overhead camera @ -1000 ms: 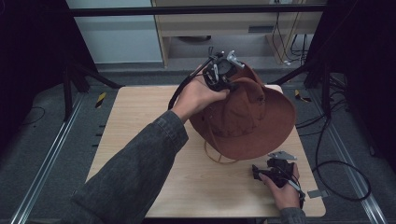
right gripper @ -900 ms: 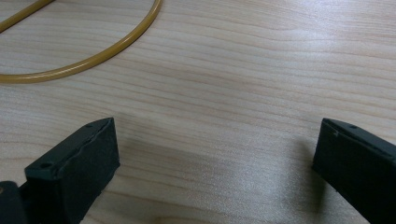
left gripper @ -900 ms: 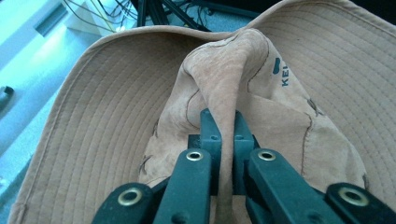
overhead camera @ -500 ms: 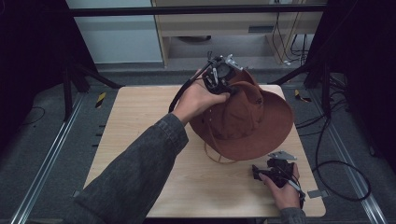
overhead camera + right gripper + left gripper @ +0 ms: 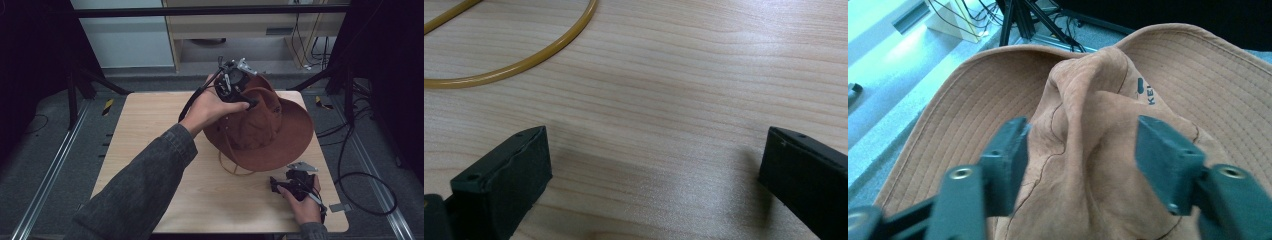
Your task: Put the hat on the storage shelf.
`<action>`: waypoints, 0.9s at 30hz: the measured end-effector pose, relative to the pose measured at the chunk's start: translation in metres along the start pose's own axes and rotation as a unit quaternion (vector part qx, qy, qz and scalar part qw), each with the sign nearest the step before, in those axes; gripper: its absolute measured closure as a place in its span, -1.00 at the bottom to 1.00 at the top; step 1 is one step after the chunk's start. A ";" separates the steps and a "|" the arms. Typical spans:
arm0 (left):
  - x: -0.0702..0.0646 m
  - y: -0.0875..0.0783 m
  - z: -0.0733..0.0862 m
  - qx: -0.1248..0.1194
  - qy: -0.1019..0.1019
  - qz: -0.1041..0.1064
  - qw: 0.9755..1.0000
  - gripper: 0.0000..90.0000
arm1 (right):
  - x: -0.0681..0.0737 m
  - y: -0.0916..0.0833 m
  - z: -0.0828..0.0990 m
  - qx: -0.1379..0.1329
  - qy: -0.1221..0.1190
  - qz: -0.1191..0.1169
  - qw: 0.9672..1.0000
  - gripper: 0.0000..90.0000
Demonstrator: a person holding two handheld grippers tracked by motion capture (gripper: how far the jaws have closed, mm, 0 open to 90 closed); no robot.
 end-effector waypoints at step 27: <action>-0.003 -0.047 0.010 0.007 0.018 0.006 1.000 -0.84 | 0.000 0.000 0.000 0.000 0.000 -0.001 1.000 -0.99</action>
Point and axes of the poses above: each handheld gripper's, and its own axes: y roughly forward along the jaws, z roughly out of its underside, x roughly to its left, the point moved 6 cm from there along y, roughly forward along the jaws, and after that the axes turned 4 degrees about z, right-handed, at the moved point
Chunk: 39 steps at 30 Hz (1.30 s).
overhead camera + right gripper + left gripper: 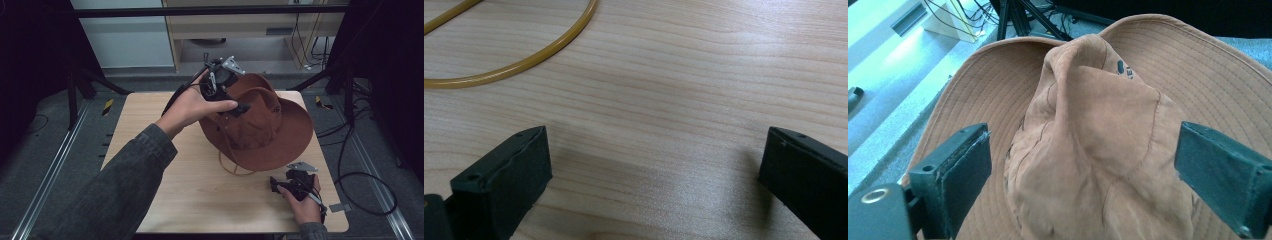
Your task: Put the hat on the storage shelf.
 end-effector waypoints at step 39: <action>-0.002 -0.081 0.061 -0.029 0.001 -0.026 0.999 -0.93 | 0.000 0.000 0.000 -0.001 -0.002 0.002 1.000 -0.99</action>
Point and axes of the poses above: each handheld gripper's, and its own axes: y roughly forward along the jaws, z roughly out of its underside, x roughly to its left, the point moved 6 cm from there along y, roughly forward along the jaws, and after that the axes turned 4 degrees about z, right-handed, at the moved point
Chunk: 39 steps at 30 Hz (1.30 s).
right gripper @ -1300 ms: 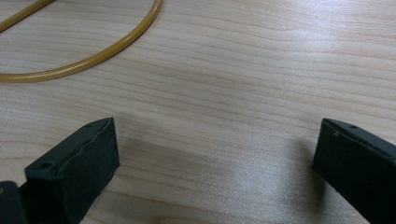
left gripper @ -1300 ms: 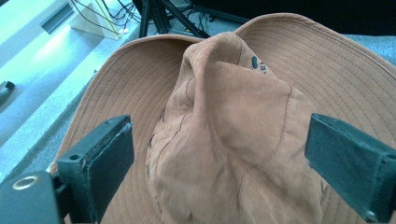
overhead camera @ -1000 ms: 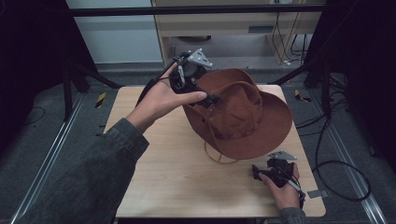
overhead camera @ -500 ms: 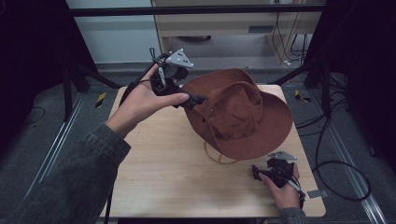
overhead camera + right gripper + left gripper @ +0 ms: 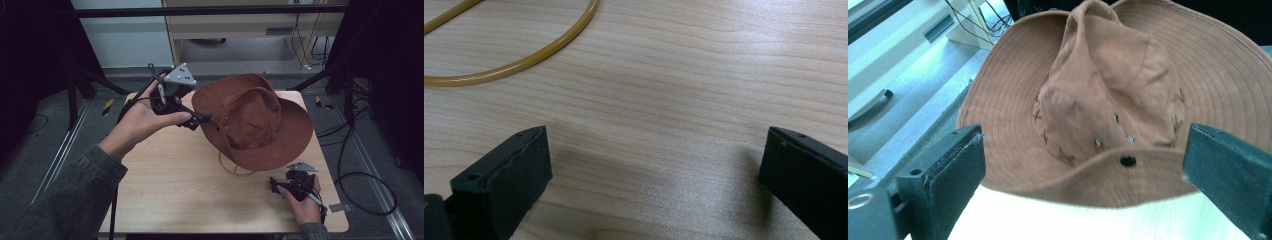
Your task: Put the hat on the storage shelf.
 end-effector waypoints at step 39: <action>-0.007 -0.001 0.129 0.049 -0.048 -0.005 0.998 -0.92 | 0.001 0.001 0.000 -0.005 0.000 0.002 1.000 -0.99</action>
Point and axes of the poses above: each handheld gripper's, and its own axes: y roughly forward along the jaws, z roughly out of its underside, x roughly to its left, the point moved 6 cm from there along y, roughly forward along the jaws, and after that the axes turned 4 degrees about z, right-handed, at the moved point
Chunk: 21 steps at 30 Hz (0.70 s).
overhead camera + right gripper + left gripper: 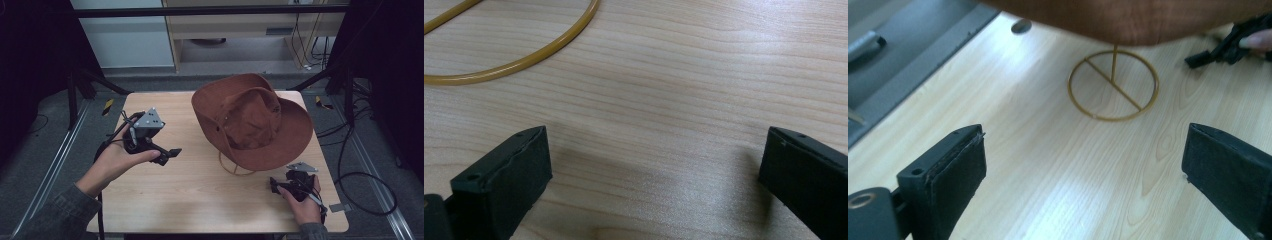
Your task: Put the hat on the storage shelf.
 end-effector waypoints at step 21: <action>0.016 0.024 0.079 0.047 -0.048 -0.009 0.998 -0.91 | 0.000 0.000 0.000 0.002 0.002 0.001 1.000 -0.99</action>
Point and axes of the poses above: each handheld gripper's, and its own axes: y roughly forward along the jaws, z roughly out of its underside, x roughly to its left, the point moved 6 cm from there along y, roughly forward along the jaws, and after that the axes turned 4 degrees about z, right-handed, at the moved point
